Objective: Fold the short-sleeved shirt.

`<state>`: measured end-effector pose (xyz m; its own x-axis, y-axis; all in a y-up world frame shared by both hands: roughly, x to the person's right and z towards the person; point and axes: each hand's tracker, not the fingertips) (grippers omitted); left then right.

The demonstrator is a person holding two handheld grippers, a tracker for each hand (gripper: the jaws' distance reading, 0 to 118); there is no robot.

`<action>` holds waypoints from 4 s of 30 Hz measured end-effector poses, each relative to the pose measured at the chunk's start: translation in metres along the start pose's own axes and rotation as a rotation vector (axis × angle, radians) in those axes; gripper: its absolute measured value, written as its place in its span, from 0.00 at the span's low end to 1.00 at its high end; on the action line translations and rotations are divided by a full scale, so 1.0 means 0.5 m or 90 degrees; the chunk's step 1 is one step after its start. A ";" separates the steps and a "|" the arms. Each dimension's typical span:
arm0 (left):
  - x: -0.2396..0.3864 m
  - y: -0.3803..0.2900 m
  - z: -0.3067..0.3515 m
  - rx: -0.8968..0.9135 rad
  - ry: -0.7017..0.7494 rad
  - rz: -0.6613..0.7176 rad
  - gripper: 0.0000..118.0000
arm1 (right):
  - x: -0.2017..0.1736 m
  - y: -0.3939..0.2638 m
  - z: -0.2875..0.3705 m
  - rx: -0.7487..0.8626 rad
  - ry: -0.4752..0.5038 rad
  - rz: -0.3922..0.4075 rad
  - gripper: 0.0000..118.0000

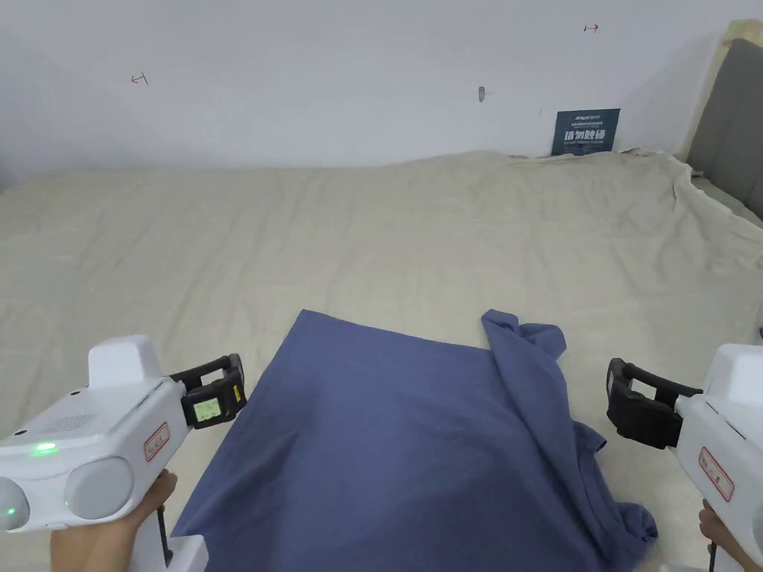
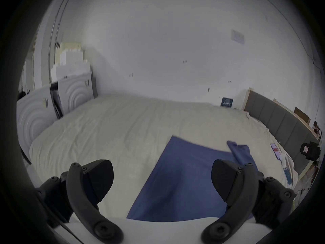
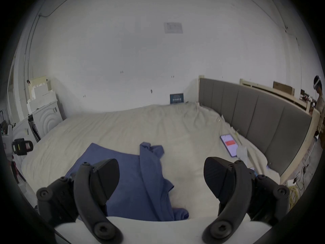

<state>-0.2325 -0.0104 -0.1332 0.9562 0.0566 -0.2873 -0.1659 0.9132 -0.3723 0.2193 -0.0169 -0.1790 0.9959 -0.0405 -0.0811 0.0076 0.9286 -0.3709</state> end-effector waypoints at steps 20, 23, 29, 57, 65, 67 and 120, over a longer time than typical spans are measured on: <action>0.061 0.061 -0.236 -0.065 -0.143 0.015 0.00 | 0.024 0.011 -0.091 0.033 -0.026 0.002 0.00; 0.065 0.091 -0.353 -0.133 -0.149 0.003 0.00 | 0.026 0.013 -0.131 0.022 -0.029 0.000 0.00; 0.077 0.104 -0.588 -0.254 -0.135 -0.031 0.62 | 0.024 0.002 -0.219 -0.006 -0.032 0.004 0.00; 0.151 0.013 -0.810 -0.359 -0.090 -0.108 0.00 | 0.085 -0.066 -0.353 -0.161 -0.031 -0.046 0.00; 0.119 0.083 -0.675 -0.305 -0.147 -0.060 0.00 | 0.085 -0.107 -0.444 -0.285 -0.027 0.001 0.62; 0.114 0.094 -0.649 -0.295 -0.153 -0.059 0.00 | 0.076 -0.117 -0.472 -0.311 -0.030 0.031 0.62; -0.077 0.568 -0.293 0.034 -0.060 0.008 0.00 | 0.046 0.500 -0.323 0.077 0.098 -0.024 0.02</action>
<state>-0.3517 0.1877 -0.3573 0.9728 0.1034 -0.2071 -0.1674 0.9321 -0.3211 0.2294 0.1548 -0.4232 0.9690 -0.1243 -0.2135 0.0652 0.9623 -0.2641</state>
